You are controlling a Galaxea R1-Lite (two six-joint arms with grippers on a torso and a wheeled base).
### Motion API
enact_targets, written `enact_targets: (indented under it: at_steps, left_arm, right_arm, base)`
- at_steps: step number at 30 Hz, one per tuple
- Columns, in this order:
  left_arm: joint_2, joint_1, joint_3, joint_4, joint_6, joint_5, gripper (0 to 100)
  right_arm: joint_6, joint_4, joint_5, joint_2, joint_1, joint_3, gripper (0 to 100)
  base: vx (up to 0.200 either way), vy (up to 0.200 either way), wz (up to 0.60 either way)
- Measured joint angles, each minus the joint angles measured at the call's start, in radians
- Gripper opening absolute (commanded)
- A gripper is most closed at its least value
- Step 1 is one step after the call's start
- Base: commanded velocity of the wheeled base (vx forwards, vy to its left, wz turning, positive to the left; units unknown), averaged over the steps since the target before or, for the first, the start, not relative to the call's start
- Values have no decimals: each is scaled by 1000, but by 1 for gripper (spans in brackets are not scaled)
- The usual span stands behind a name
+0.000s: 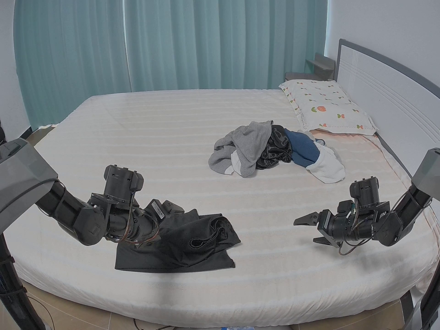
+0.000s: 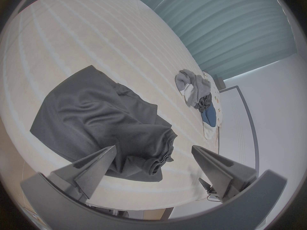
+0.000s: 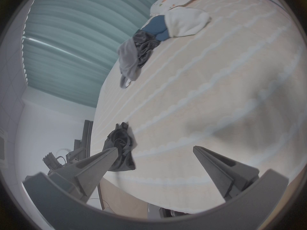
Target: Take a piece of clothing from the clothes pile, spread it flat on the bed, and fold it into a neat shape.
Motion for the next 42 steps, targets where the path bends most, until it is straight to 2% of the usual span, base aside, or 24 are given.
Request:
enact_targets:
  at_steps: [5,11,19,29,39,40,42]
  left_arm:
    - [-14,38,44,-9,-13,-4,100]
    - [-17,78,68,-11,-16,-50,100]
    - [-15,111,90,-37,-18,-57,100]
    - [-8,125,133,-102,-39,-60,100]
    - [-4,127,137,-103,-48,-60,100]
    - [-4,126,137,-103,-48,-60,100]
    - [-4,127,137,-103,-49,-60,100]
  right_arm:
    - [-1,1,0,15,58,-44,100]
    - [-3,4,-1,38,101,-94,100]
    - [-3,13,-9,63,176,-132,100]
    - [-50,14,-98,114,257,-183,100]
    - [-129,98,-197,147,303,-220,100]
    - [-131,100,-203,153,307,-224,0]
    - [-133,100,-217,163,313,-230,0]
  base:
    - [0,200,0]
    - [0,200,0]
    - [0,0,0]
    - [0,0,0]
    - [0,0,0]
    - [0,0,0]
    - [0,0,0]
